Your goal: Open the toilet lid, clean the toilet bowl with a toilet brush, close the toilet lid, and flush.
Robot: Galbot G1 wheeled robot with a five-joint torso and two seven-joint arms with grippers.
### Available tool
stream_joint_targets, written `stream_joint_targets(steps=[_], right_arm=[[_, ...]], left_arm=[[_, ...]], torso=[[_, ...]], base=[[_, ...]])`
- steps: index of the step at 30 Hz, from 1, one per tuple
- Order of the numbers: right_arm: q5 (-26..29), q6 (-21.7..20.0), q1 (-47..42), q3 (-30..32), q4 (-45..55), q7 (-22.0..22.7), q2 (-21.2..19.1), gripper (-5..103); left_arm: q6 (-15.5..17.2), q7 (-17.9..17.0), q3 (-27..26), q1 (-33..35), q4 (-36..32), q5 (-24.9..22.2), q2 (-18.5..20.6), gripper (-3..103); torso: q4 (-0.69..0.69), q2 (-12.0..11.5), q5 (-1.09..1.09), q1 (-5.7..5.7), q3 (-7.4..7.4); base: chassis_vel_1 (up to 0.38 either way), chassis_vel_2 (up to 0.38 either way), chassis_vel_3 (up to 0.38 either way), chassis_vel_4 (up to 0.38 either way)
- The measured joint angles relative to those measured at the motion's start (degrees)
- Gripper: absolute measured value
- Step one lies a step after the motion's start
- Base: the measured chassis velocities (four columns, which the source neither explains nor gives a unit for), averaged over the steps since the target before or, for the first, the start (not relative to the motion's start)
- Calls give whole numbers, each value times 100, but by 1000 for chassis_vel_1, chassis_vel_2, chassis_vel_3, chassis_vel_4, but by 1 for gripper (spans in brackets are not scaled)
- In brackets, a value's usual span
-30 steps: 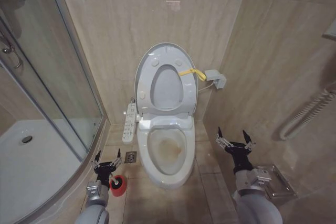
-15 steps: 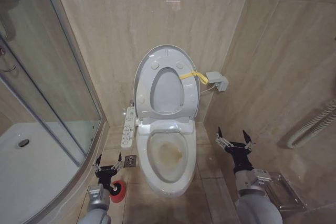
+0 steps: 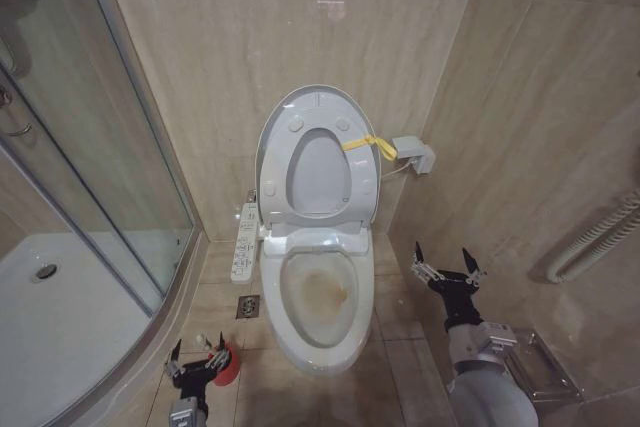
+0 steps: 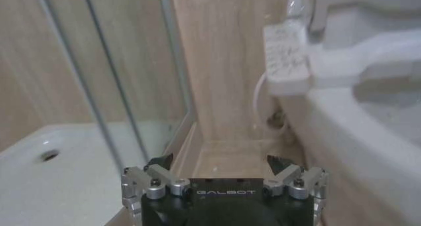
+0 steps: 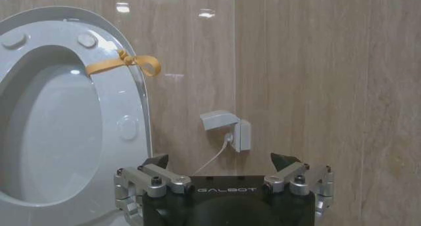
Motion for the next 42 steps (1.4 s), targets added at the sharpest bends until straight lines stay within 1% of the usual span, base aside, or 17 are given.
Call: stream_joint_targets(steps=[1, 4, 6, 7, 8, 12, 17, 18, 20, 22, 23, 27, 31, 32, 39, 40, 42], right_arm=[[0, 0, 0, 0, 0, 0, 0, 100], [0, 0, 0, 0, 0, 0, 0, 100], [0, 0, 0, 0, 0, 0, 0, 100], [0, 0, 0, 0, 0, 0, 0, 100], [0, 0, 0, 0, 0, 0, 0, 100], [0, 0, 0, 0, 0, 0, 0, 100], [0, 0, 0, 0, 0, 0, 0, 100], [0, 0, 0, 0, 0, 0, 0, 100], [0, 0, 0, 0, 0, 0, 0, 100], [0, 0, 0, 0, 0, 0, 0, 100], [0, 0, 0, 0, 0, 0, 0, 100], [0, 0, 0, 0, 0, 0, 0, 100], [0, 0, 0, 0, 0, 0, 0, 100], [0, 0, 0, 0, 0, 0, 0, 100], [0, 0, 0, 0, 0, 1, 0, 100], [0, 0, 0, 0, 0, 0, 0, 100], [0, 0, 0, 0, 0, 0, 0, 100]], left_arm=[[-6, -65, -15, -20, 115, 9, 1, 93], [-57, -85, -16, -59, 281, 8, 15, 93], [-227, -64, -13, -139, 538, 3, 33, 93], [-227, -64, -13, -139, 538, 3, 33, 93], [-325, -43, -9, -198, 676, 1, 41, 93], [-494, -23, 2, -440, 1164, -14, 60, 93], [-579, -64, -8, -693, 1522, -35, 88, 93], [-617, -69, -20, -811, 1688, -49, 127, 90], [-671, -51, -24, -918, 1849, -84, 173, 90], [-864, 71, -20, -1165, 2208, -139, 262, 90], [-864, 71, -20, -1165, 2208, -139, 262, 90], [-1195, 336, 40, -1475, 2688, -148, 304, 88], [-1333, 449, 43, -1613, 2897, -155, 339, 88], [-1370, 481, 40, -1638, 2949, -157, 347, 71], [-1607, 629, 32, -1734, 3173, -160, 333, 71], [-1646, 664, 30, -1741, 3196, -160, 326, 43], [-1671, 683, 25, -1746, 3213, -159, 324, 43]], torso=[[0, 0, 0, 0, 0], [0, 0, 0, 0, 0], [0, 0, 0, 1, 1], [0, 0, 0, 1, 1], [0, 0, 0, 1, 1], [-1, 0, 0, 1, 1], [-1, 0, -1, 1, 1], [-1, 0, -1, 1, 1], [1, 0, -1, 1, 1], [0, 0, 0, 1, 1], [0, 0, 0, 1, 1], [0, -1, -1, 1, 1], [0, 0, -1, 1, 1], [0, 0, -1, 1, 1], [0, 0, -1, 1, 1], [0, 0, -1, 1, 1], [0, 0, -1, 1, 1]], base=[[0, 0, 0, 0], [0, 0, 0, 0], [0, 0, 0, 0], [0, 0, 0, 0], [0, 0, 0, 0], [0, 0, 0, 0], [0, 0, 0, 0], [0, 0, 0, 0], [0, 0, 0, 0], [0, 0, 0, 0], [0, 0, 0, 0], [0, 0, 0, 0], [0, 0, 0, 0], [0, 0, 0, 0], [0, 0, 0, 0], [0, 0, 0, 0], [0, 0, 0, 0]])
